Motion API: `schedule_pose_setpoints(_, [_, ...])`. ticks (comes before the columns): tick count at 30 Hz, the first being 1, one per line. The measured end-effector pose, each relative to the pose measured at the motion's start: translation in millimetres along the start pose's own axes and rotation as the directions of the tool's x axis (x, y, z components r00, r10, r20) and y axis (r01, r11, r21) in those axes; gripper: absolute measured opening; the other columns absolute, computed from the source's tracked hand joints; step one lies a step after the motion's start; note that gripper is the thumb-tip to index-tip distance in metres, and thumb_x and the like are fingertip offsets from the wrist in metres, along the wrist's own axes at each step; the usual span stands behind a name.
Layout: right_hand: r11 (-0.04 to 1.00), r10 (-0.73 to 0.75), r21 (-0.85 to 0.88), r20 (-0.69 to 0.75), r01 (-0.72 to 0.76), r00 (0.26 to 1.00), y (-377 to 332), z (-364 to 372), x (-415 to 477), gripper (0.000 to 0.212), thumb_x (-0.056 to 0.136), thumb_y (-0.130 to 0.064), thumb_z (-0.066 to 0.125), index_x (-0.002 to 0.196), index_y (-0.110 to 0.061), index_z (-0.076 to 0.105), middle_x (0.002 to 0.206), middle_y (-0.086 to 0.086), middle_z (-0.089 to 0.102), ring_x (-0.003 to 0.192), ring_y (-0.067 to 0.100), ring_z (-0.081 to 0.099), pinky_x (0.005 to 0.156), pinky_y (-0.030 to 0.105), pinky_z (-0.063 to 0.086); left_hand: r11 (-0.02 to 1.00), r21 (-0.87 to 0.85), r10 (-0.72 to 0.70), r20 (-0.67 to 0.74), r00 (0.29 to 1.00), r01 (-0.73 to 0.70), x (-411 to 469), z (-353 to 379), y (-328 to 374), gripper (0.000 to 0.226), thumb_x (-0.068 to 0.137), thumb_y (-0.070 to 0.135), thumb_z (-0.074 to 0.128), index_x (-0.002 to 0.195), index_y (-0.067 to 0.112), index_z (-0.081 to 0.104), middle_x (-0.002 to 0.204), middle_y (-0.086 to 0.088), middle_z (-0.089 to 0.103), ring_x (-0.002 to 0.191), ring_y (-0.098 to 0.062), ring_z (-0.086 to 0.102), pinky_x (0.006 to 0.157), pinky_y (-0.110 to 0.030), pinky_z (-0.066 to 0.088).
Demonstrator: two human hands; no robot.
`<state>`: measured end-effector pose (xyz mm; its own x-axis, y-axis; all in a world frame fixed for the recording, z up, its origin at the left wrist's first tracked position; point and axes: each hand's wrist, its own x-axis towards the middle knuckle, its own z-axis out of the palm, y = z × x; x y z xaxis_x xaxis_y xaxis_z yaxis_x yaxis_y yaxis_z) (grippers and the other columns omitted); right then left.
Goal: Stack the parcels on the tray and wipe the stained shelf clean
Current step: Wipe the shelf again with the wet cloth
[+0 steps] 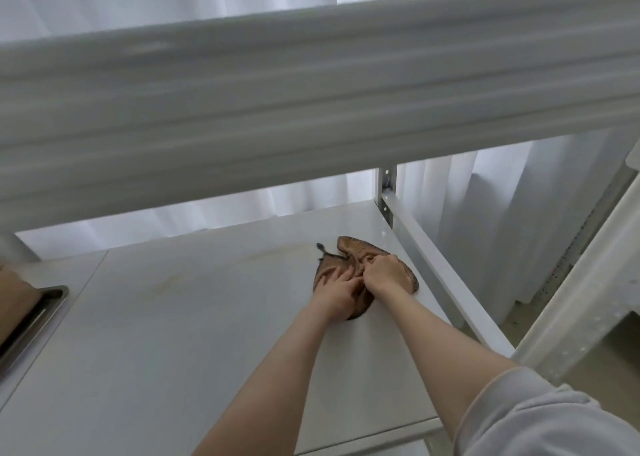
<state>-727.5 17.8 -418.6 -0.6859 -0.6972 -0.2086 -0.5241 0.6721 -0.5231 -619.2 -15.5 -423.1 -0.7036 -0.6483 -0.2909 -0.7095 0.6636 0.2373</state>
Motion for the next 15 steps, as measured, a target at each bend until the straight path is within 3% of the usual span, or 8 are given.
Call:
schedule_pose_setpoints(4, [0.992, -0.088, -0.098, -0.021, 0.085, 0.996, -12, 13, -20, 0.050, 0.094, -0.032, 0.048, 0.142, -0.021, 0.037, 0.152, 0.007, 0.031, 0.142, 0.027, 0.024, 0.117, 0.042, 0.018, 0.991, -0.039, -0.134, -0.047, 0.990, 0.132, -22, -3, -40, 0.059, 0.093, 0.047, 0.045, 0.147, 0.040, 0.023, 0.161, 0.001, 0.000, 0.149, -0.023, -0.001, 0.120, -0.046, 0.003])
schedule_pose_setpoints(7, [0.934, -0.298, -0.155, 0.153, 0.321, 0.942, -37, 39, -31, 0.051, 0.094, -0.040, 0.046, 0.143, -0.028, 0.039, 0.155, 0.006, 0.026, 0.146, 0.025, 0.016, 0.120, 0.043, 0.008, 0.944, -0.053, -0.327, -0.059, 0.943, 0.324, -45, -7, -86, 0.067, 0.088, 0.061, 0.043, 0.147, 0.042, 0.018, 0.161, -0.004, -0.004, 0.148, -0.026, -0.005, 0.118, -0.048, 0.002])
schedule_pose_setpoints(10, [0.842, -0.452, -0.134, 0.352, 0.523, 0.819, -74, 66, -50, 0.051, 0.097, -0.040, 0.043, 0.146, -0.030, 0.037, 0.159, 0.004, 0.018, 0.148, 0.026, 0.008, 0.120, 0.043, 0.004, 0.866, -0.132, -0.494, -0.072, 0.866, 0.483, -67, -12, -132, 0.074, 0.084, 0.066, 0.047, 0.148, 0.040, 0.019, 0.160, -0.008, -0.001, 0.148, -0.030, -0.002, 0.118, -0.052, 0.008])
schedule_pose_setpoints(13, [0.758, -0.582, 0.023, 0.477, 0.652, 0.659, -100, 78, -65, 0.043, 0.098, -0.027, 0.045, 0.141, -0.025, 0.049, 0.154, 0.003, 0.035, 0.142, 0.026, 0.028, 0.119, 0.036, 0.018, 0.754, -0.217, -0.644, -0.054, 0.763, 0.620, -82, -17, -166, 0.083, 0.078, 0.070, 0.051, 0.148, 0.039, 0.019, 0.158, -0.019, 0.003, 0.145, -0.038, 0.004, 0.117, -0.052, 0.012])
schedule_pose_setpoints(15, [0.783, -0.582, 0.105, 0.470, 0.613, 0.663, -105, 77, -67, 0.039, 0.095, -0.019, 0.045, 0.131, -0.025, 0.060, 0.143, 0.001, 0.050, 0.133, 0.024, 0.043, 0.111, 0.033, 0.033, 0.678, -0.269, -0.716, -0.030, 0.697, 0.684, -81, -20, -177, 0.086, 0.077, 0.071, 0.052, 0.147, 0.034, 0.019, 0.155, -0.022, 0.003, 0.143, -0.042, 0.010, 0.116, -0.052, 0.016])
